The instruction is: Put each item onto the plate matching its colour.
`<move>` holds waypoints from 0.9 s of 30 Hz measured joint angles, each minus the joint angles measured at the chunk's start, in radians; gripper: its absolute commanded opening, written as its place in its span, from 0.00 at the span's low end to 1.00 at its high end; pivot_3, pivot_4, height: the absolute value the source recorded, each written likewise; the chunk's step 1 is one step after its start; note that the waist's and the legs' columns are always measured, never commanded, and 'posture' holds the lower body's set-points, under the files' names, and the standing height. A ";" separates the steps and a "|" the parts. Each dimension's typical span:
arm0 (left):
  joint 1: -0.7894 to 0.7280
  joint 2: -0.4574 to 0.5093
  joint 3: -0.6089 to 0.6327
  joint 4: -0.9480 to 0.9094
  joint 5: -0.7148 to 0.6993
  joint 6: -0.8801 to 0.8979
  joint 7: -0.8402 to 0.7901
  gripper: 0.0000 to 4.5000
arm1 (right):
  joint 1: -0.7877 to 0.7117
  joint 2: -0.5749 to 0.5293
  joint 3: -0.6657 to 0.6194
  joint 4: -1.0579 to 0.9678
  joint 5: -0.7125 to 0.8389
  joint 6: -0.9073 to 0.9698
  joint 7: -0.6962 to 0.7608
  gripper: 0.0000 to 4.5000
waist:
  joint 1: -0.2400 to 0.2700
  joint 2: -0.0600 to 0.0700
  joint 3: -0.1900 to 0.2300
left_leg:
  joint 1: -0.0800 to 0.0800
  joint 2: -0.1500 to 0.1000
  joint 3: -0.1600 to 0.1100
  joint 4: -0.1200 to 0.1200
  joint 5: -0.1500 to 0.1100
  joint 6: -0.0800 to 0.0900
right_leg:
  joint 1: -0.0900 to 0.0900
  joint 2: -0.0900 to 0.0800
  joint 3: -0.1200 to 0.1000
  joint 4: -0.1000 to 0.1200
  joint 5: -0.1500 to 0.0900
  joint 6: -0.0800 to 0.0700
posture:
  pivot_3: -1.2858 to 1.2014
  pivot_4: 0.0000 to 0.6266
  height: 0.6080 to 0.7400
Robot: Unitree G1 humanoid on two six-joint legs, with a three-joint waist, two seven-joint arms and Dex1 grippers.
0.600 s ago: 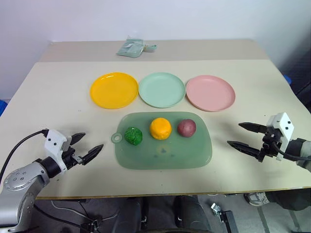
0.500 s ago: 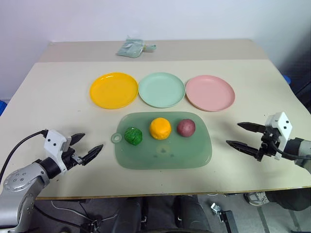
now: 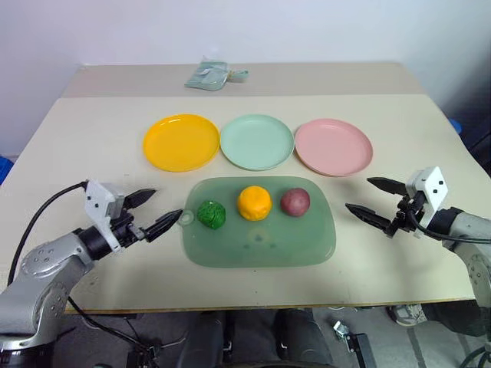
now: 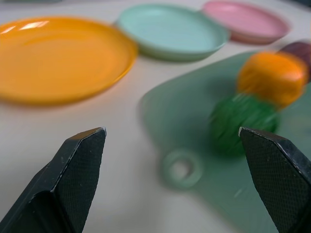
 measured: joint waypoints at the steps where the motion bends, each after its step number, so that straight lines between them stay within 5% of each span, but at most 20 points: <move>1: -0.026 0.013 -0.035 0.000 0.003 0.001 -0.020 1.00 | 0.011 0.005 -0.002 -0.023 0.011 0.011 -0.006 0.99 | 0.002 0.000 0.000 | 0.000 0.000 0.000 0.000 0.000 0.000 | 0.000 0.000 0.000 0.000 0.000 0.000 | 0.52 0.24 1.00; 11: -0.262 0.041 -0.350 0.189 0.224 -0.066 -0.126 1.00 | 0.192 0.002 -0.048 -0.328 0.147 0.155 -0.019 0.99 | 0.014 0.000 0.000 | 0.000 0.000 0.000 0.002 0.000 0.001 | 0.001 0.005 -0.001 0.000 0.000 0.000 | 0.52 0.24 1.00; 14: -0.306 0.004 -0.373 0.240 0.256 -0.096 -0.129 0.81 | 0.210 0.015 -0.053 -0.364 0.156 0.162 -0.042 1.00 | 0.013 0.000 0.000 | 0.000 0.000 0.000 0.002 0.000 0.001 | 0.001 0.005 -0.001 0.001 0.000 0.000 | 0.52 0.24 1.00; 18: -0.319 -0.003 -0.382 0.269 0.264 -0.119 -0.152 0.43 | 0.238 0.029 -0.063 -0.374 0.162 0.161 -0.057 1.00 | 0.013 0.000 0.000 | 0.000 0.000 0.000 0.003 0.000 0.001 | 0.001 0.005 -0.001 0.001 0.000 0.000 | 0.52 0.24 1.00; 22: -0.375 -0.007 -0.358 0.335 0.255 -0.098 -0.145 0.43 | 0.238 0.031 -0.077 -0.367 0.162 0.134 -0.053 1.00 | 0.016 -0.001 0.000 | 0.000 0.000 -0.001 0.005 0.000 0.001 | 0.002 0.006 -0.001 0.002 0.000 0.001 | 0.52 0.24 1.00; 27: -0.656 -0.089 -0.319 0.575 0.316 -0.129 -0.038 0.43 | 0.182 0.039 -0.076 -0.345 0.163 0.111 -0.059 1.00 | 0.035 -0.002 0.001 | 0.000 -0.001 -0.001 0.007 0.000 0.002 | 0.004 0.006 -0.002 0.002 0.000 0.001 | 0.52 0.24 1.00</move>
